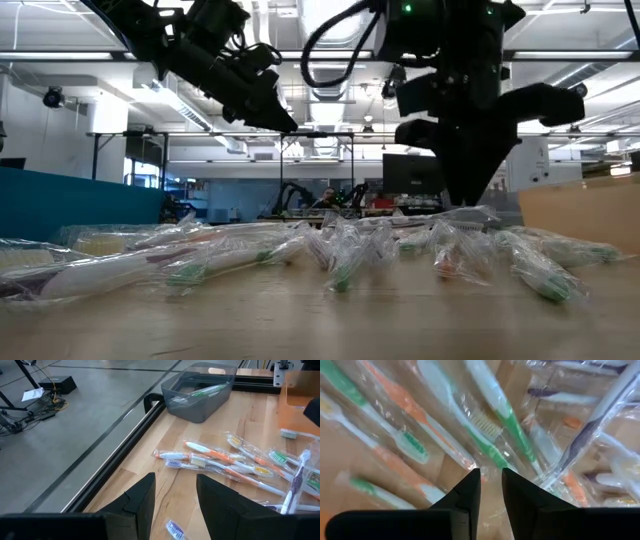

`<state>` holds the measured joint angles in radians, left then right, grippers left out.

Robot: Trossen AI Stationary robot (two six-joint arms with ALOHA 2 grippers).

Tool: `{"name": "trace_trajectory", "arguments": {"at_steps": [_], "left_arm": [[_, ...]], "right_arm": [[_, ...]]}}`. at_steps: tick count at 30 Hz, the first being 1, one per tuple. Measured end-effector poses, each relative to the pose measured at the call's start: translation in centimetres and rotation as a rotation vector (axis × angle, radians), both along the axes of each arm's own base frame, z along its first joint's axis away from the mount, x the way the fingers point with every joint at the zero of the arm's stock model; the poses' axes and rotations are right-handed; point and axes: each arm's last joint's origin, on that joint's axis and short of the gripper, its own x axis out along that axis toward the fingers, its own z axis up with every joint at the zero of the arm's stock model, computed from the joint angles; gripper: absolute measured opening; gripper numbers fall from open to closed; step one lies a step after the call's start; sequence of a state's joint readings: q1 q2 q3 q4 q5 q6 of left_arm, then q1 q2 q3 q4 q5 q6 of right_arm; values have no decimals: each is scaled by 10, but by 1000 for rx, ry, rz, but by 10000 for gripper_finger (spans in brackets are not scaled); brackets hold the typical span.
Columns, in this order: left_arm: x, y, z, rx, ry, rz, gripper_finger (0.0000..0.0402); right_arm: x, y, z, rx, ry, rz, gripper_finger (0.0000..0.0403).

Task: Pick & Place Toothbrushes
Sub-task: Put the green toothbrush into the black bin

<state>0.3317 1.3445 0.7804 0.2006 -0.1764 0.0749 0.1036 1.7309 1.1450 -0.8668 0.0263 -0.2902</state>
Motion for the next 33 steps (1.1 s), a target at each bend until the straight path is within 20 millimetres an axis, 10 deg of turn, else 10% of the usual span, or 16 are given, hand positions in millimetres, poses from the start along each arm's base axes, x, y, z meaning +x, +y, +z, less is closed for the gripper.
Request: {"name": "trace_trajectory", "arguments": {"at_steps": [19,33], "left_arm": [[0,0,0,0,0,0,149],[0,0,0,0,-1,-1,149]], "right_arm": [[-7,-4,-30,-46,-75,4,157],[-13,-9,-42,-52,-74,-5,85]]}}
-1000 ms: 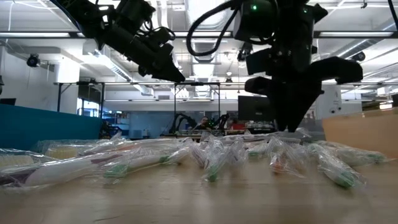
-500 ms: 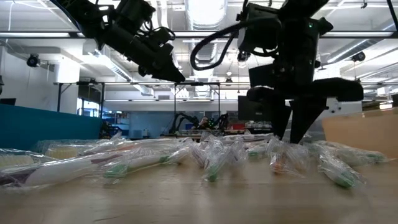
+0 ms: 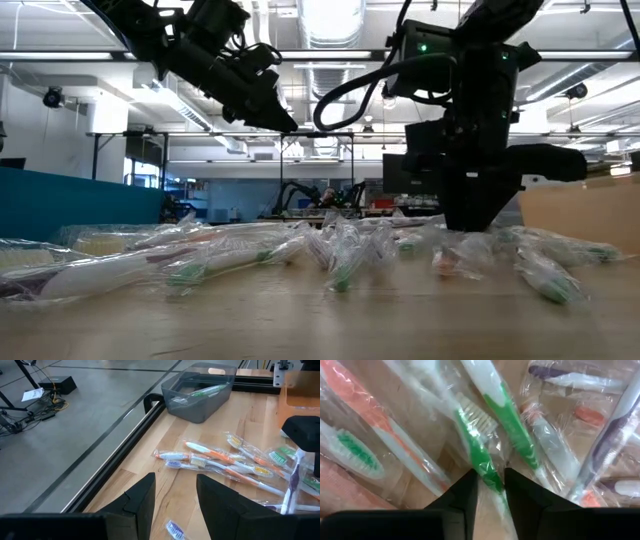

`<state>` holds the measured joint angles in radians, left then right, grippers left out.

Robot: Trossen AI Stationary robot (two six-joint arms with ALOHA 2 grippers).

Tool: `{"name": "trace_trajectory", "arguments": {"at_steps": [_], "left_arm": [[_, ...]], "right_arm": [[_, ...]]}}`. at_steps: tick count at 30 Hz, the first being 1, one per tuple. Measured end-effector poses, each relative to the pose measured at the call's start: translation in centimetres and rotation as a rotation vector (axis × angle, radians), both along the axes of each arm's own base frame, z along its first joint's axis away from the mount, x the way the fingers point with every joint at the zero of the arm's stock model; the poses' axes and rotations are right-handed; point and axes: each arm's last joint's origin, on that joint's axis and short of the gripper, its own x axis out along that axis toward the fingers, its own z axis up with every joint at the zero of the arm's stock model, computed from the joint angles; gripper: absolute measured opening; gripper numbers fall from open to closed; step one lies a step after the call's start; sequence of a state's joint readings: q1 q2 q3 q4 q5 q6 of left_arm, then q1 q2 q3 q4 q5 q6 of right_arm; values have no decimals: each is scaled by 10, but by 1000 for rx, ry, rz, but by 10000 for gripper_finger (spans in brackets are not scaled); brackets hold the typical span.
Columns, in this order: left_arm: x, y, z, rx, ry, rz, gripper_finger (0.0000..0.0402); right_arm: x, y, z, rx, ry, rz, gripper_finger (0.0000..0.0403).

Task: Pick & Place Toothbrushes
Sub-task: Put the green toothbrush into the black bin

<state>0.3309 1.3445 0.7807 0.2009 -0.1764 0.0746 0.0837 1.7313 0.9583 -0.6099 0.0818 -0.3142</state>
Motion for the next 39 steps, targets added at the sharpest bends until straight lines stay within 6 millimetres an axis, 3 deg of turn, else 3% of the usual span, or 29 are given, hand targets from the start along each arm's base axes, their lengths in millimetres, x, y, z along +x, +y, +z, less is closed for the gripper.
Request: {"name": "trace_trajectory", "arguments": {"at_steps": [11,22,29,39], "left_arm": [[0,0,0,0,0,0,149],[0,0,0,0,0,0,149],[0,0,0,0,0,1,149],[0,0,0,0,0,1,149]], "right_arm": [[0,0,0,0,-1,4,19],[-1,0,0,1,7,15,25],[6,1,11,10,-3,33,15],[24,9,35,220,-83,107,17]]}}
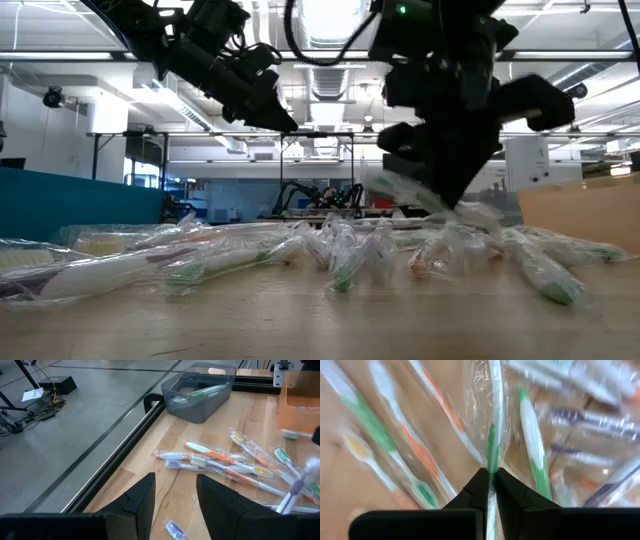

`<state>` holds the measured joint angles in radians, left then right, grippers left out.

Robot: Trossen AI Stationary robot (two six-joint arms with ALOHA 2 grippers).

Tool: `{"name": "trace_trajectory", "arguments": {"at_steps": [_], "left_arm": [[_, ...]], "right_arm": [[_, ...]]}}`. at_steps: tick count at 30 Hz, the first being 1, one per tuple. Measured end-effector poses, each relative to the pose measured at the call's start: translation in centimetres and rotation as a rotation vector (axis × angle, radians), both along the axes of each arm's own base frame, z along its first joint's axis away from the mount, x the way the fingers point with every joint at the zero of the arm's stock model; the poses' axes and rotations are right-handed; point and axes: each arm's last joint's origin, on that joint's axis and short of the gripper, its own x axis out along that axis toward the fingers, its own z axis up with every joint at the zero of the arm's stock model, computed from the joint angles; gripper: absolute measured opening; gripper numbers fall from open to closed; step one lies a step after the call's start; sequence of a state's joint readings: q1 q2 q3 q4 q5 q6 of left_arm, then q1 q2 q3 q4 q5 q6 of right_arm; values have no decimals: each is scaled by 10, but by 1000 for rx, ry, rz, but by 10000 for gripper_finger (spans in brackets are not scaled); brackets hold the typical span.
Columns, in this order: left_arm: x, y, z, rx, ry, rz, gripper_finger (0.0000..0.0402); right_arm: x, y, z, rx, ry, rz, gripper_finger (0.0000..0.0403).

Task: Pick & Place Toothbrushes
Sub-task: Put the green toothbrush into the black bin

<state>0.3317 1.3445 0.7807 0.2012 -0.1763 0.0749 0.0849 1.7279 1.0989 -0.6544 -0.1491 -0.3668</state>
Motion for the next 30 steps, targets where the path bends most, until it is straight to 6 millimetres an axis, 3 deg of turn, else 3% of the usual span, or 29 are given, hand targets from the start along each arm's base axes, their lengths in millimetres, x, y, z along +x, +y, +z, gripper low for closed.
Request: {"name": "trace_trajectory", "arguments": {"at_steps": [8,19,30], "left_arm": [[0,0,0,0,0,0,149],[0,0,0,0,0,0,149],[0,0,0,0,0,0,149]], "right_arm": [[12,4,21,94,-66,30,18],[19,2,61,97,-75,0,18],[16,-9,101,-92,-23,-77,18]]}}
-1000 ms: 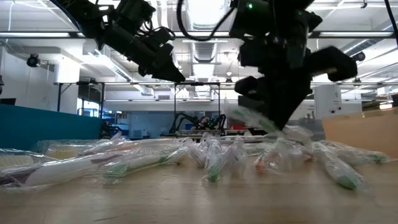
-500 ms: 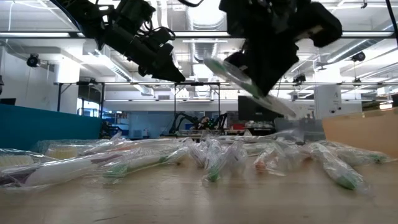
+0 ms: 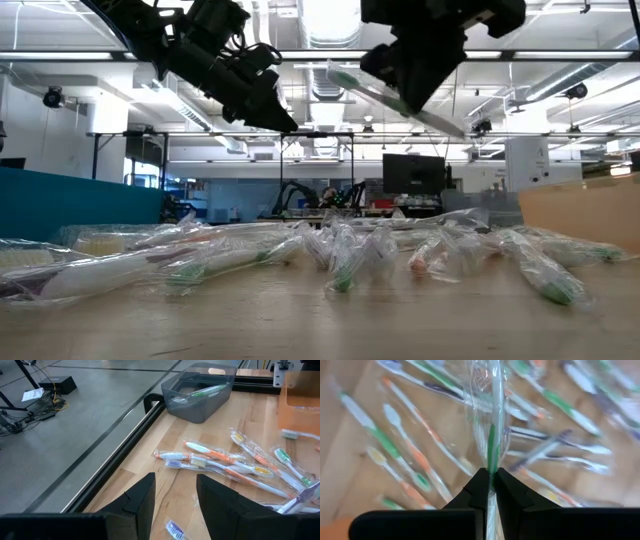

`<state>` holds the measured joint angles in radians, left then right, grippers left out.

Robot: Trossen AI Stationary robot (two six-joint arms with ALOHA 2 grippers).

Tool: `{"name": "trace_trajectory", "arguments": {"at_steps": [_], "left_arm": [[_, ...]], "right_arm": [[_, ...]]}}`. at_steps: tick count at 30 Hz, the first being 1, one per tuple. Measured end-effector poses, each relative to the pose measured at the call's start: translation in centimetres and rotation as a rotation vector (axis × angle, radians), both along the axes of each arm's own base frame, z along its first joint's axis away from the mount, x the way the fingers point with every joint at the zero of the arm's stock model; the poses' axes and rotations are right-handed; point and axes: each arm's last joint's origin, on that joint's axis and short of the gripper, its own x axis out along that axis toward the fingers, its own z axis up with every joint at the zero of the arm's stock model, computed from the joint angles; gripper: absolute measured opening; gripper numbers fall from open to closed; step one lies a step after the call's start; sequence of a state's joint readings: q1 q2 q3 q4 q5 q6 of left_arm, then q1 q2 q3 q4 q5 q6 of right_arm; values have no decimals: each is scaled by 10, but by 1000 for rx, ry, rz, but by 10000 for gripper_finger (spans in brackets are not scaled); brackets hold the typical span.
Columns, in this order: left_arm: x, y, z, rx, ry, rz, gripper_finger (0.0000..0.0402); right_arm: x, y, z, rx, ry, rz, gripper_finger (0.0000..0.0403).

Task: Pick & Place Toothbrushes
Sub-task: Put the green toothbrush into the black bin

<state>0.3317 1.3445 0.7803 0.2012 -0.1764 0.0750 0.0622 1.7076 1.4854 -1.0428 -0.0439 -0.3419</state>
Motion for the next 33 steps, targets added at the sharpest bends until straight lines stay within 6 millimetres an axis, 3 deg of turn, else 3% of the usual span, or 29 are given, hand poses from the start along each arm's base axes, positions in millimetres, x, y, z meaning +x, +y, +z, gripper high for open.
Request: {"name": "trace_trajectory", "arguments": {"at_steps": [15,27,33], "left_arm": [[0,0,0,0,0,-1,149],[0,0,0,-1,1,-1,149],[0,0,0,-1,1,0,149]], "right_arm": [[-19,-37,51,-169,-64,-285,18],[-62,-77,95,-325,-214,-537,18],[-88,-102,111,-320,-276,-705,18]]}}
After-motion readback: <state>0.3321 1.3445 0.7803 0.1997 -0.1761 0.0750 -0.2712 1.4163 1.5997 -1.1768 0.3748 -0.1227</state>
